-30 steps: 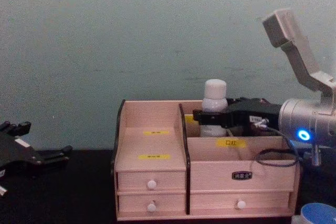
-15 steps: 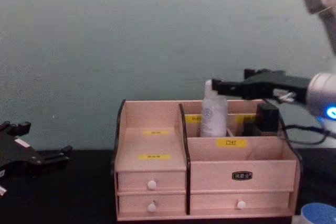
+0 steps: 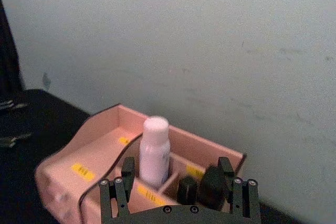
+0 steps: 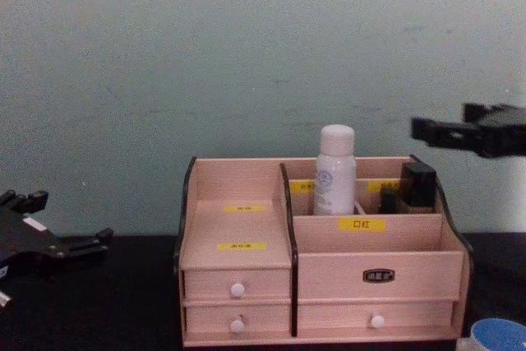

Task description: Pick up the facial cleanser and watermelon frost from the table and place them into the tiered storage box.

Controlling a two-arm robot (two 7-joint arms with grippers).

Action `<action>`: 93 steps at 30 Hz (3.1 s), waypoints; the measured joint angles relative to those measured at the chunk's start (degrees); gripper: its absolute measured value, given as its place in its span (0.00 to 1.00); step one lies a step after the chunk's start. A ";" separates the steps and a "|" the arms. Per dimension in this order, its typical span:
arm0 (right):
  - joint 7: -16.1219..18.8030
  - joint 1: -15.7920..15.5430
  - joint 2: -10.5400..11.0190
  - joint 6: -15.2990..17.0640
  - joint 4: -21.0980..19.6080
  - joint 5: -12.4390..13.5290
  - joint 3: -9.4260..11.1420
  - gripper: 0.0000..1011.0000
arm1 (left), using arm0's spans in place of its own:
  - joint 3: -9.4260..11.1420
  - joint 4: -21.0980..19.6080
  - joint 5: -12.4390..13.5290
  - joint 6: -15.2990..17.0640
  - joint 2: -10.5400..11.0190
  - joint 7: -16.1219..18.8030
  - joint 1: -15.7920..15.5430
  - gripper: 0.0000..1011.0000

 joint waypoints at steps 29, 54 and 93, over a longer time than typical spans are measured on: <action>2.35 -22.51 14.09 -3.74 -11.68 6.44 4.69 0.99 | 0.00 0.00 0.00 0.00 0.00 0.00 0.00 0.99; 1.90 -18.73 12.32 -2.64 -4.95 2.55 -0.30 0.99 | 0.00 0.00 0.00 0.00 0.00 0.00 0.00 0.99; 2.09 -14.22 10.85 1.26 -0.80 1.86 -3.45 0.99 | 0.00 0.00 0.00 0.00 0.00 0.00 0.00 0.99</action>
